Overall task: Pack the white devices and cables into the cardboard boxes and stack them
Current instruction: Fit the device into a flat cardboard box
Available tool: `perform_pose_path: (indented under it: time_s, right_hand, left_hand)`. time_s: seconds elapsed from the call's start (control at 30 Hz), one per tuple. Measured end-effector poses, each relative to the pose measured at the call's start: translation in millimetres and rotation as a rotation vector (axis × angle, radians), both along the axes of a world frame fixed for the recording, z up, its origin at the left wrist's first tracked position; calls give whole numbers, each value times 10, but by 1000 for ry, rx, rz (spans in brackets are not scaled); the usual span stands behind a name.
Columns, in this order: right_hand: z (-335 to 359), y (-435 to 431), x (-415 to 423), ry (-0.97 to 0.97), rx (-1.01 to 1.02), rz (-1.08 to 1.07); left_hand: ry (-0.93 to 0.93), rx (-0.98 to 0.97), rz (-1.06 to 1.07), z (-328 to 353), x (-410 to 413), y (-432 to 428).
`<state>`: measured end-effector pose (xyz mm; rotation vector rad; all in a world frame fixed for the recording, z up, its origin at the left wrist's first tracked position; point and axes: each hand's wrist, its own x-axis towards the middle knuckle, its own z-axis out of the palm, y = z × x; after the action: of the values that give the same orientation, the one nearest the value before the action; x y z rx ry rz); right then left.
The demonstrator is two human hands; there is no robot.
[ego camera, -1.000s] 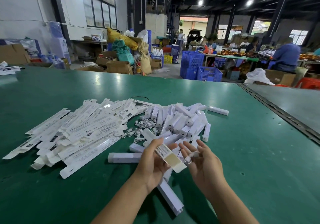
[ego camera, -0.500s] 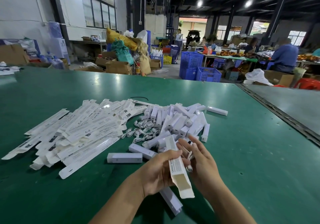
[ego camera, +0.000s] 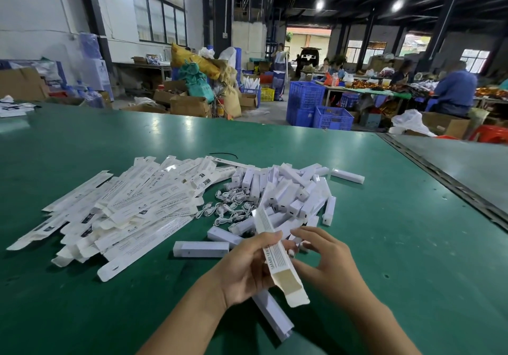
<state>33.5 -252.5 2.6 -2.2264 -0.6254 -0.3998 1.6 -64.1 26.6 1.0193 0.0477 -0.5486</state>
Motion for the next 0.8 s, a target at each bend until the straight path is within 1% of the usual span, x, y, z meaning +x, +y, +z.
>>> perform_pose_path:
  time_s: [0.23, 0.37, 0.5, 0.6, 0.73, 0.8]
  right_hand:
    - [15, 68, -40, 21, -36, -92]
    - [22, 62, -39, 6, 21, -151]
    - [38, 41, -28, -13, 90, -201]
    - [86, 1, -35, -66, 113, -235]
    - [146, -36, -51, -116, 209, -222]
    - [166, -25, -67, -130, 245, -199]
  left_hand:
    - [-3, 27, -18, -28, 10, -13]
    - [-28, 48, 3, -37, 25, -13]
    - [-40, -6, 57, -42, 51, 13]
    - [-43, -56, 182, -57, 65, 34]
    - [-88, -96, 428, -57, 98, 81]
    - [-107, -85, 562, -48, 123, 90]
